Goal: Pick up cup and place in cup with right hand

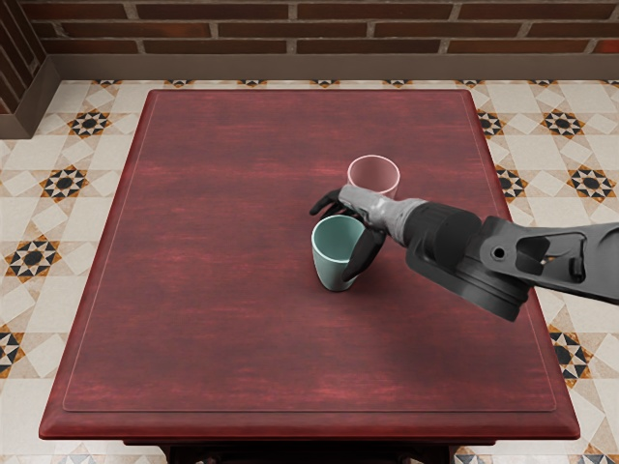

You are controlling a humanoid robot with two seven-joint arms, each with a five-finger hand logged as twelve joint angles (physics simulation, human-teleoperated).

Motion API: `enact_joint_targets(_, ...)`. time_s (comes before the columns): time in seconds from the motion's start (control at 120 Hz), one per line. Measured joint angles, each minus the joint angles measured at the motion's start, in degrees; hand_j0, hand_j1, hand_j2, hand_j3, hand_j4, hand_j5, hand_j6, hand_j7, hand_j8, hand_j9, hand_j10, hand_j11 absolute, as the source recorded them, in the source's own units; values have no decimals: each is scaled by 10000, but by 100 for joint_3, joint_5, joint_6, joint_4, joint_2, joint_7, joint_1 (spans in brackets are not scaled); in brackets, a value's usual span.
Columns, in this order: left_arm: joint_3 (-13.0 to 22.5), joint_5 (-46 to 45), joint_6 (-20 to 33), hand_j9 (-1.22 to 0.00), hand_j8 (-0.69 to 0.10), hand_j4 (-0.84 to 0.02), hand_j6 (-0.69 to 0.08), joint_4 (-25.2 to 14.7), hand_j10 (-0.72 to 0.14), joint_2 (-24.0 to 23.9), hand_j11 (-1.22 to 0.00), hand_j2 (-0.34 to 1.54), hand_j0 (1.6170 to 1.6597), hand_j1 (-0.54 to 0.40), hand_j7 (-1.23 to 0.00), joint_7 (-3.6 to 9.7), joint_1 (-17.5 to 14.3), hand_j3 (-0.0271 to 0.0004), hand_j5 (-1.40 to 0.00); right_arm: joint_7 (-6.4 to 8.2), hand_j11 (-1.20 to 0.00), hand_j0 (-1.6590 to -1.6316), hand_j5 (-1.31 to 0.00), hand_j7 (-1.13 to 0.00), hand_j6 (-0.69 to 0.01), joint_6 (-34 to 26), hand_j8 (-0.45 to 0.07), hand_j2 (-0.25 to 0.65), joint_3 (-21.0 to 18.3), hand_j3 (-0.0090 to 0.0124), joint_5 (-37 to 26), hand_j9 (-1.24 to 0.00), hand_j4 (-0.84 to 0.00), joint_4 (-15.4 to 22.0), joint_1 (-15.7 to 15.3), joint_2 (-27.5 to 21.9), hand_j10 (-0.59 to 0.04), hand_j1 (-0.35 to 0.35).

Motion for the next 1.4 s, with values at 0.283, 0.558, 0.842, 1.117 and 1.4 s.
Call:
enact_joint_targets(0.283, 0, 0, 0, 0, 1, 1, 1, 1, 1, 0, -1, -1, 16581, 3489, 0, 0, 0, 0, 0, -2, -4871, -16569, -4833, -4852, -3609, 8, -2974, -545, 1, -3, -12, -4867, -3775, 0, -8, 2, -3613, 721)
enact_joint_targets(0.558, 0, 0, 0, 0, 1, 1, 1, -1, 1, 0, 0, -1, 16581, 3489, 0, 0, 0, 0, 0, 0, -5195, -16571, -5196, -5158, -3840, 40, -3083, 175, 36, 0, 8, -5185, -3936, 0, 56, 11, -3795, 786)
enact_joint_targets(0.842, 0, 0, 0, 0, 1, 0, 1, 1, 1, 0, 0, -1, 16581, 3490, 0, 0, 0, 0, 0, 0, -5199, -16578, -5230, -5168, -3846, 360, -3109, 358, 334, 1, 42, -5180, -3903, 1, 423, -24, -3789, 834)
enact_joint_targets(1.117, 0, 0, 0, 1, 1, 0, 0, 1, 1, 0, 1, -2, 16581, 3490, 1, 0, 0, 0, 1, 0, -4949, -16574, -5003, -4971, -3791, 1019, -3408, 125, 915, -7, 122, -4955, -3773, -95, 679, -348, -3785, 676)
enact_joint_targets(1.4, 0, 0, 0, 0, 1, 0, 0, 1, 1, 0, 0, -2, 16581, 3490, 0, 0, 0, 0, 0, -1, -5257, -16580, -5282, -5257, -3818, 1363, -3370, 676, 1128, 2, 237, -5261, -4014, -242, 822, -546, -4021, 902)
